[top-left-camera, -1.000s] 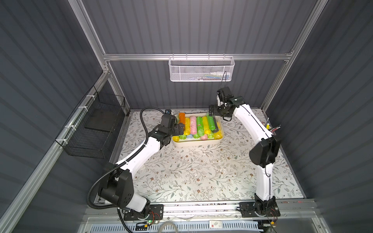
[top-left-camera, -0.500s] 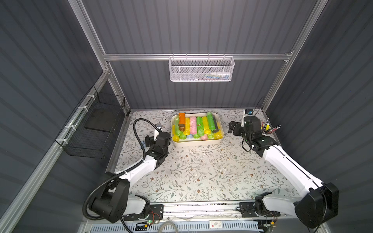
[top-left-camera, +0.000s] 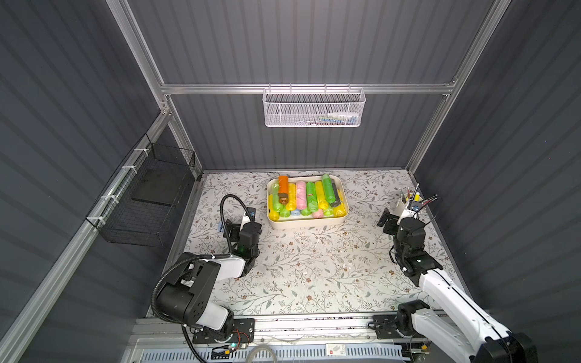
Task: Put the roll of trash bags into the storage box
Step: Reset both arms
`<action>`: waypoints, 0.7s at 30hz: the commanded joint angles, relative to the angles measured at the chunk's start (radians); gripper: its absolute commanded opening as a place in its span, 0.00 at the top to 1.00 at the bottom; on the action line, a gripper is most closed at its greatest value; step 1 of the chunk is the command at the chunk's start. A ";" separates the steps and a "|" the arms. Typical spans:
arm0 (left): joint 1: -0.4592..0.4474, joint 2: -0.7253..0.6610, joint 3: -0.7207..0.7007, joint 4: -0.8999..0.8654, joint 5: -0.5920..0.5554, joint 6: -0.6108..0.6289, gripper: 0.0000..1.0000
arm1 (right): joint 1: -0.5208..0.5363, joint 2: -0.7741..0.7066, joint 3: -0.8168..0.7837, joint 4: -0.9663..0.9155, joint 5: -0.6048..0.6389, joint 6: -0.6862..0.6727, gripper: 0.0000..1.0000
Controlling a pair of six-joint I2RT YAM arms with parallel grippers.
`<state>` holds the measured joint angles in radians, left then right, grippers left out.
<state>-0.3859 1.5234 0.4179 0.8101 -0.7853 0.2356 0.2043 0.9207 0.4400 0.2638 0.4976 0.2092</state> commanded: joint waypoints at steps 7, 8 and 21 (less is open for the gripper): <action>0.030 0.179 0.018 0.204 0.090 0.135 0.00 | -0.022 0.347 -0.140 0.571 0.065 -0.242 0.01; 0.030 0.207 0.006 0.291 0.076 0.162 0.00 | -0.023 0.381 -0.145 0.636 0.082 -0.268 0.01; 0.077 0.075 -0.137 0.348 0.284 0.119 0.00 | -0.154 0.480 -0.186 0.816 -0.144 -0.173 0.01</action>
<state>-0.3275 1.6386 0.3210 1.0779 -0.5808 0.3637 0.0734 1.4029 0.2569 1.0245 0.4160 -0.0025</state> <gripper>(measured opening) 0.999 0.991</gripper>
